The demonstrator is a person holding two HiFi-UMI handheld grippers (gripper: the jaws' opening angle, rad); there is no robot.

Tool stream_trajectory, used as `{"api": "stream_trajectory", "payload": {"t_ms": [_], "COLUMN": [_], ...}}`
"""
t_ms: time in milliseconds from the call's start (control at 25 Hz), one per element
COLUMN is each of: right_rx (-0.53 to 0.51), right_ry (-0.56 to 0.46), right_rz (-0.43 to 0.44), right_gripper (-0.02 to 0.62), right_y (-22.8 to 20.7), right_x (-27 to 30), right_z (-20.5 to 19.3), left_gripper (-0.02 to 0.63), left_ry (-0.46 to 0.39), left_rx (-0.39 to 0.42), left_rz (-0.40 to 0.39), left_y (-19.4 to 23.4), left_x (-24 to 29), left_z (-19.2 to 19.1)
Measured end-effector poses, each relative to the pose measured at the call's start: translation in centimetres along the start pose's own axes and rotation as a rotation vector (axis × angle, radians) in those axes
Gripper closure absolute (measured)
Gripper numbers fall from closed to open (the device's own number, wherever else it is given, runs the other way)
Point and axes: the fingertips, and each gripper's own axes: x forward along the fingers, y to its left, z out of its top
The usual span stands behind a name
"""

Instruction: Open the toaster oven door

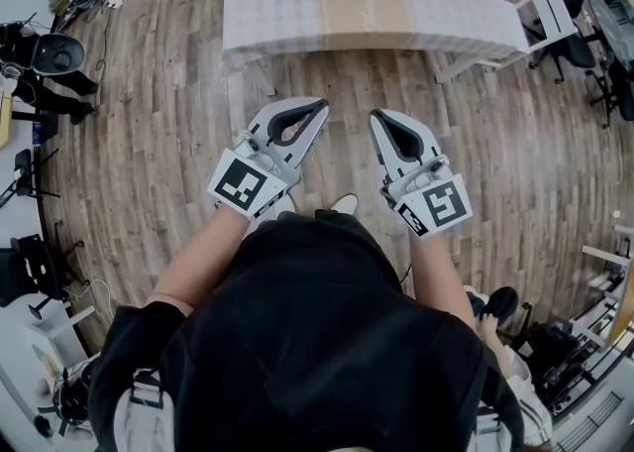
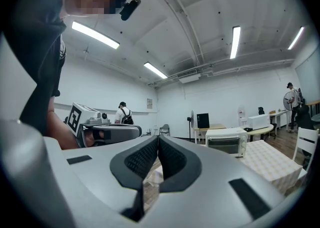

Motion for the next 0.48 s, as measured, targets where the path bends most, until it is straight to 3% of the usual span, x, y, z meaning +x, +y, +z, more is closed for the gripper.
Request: {"api": "stream_trajectory", "payload": {"t_ms": [480], "right_rx": [-0.002], "right_ry": [0.010], "right_rz": [0.012], "right_gripper": [0.575], "right_y": [-4.3], "right_x": [-3.5], "right_z": [-1.1], "left_gripper": [0.592], "left_ry": [0.019], "left_rx": [0.020], "left_rz": [0.027], "left_y": [-2.8], "left_x": [5.0], "left_z": [-0.4]}}
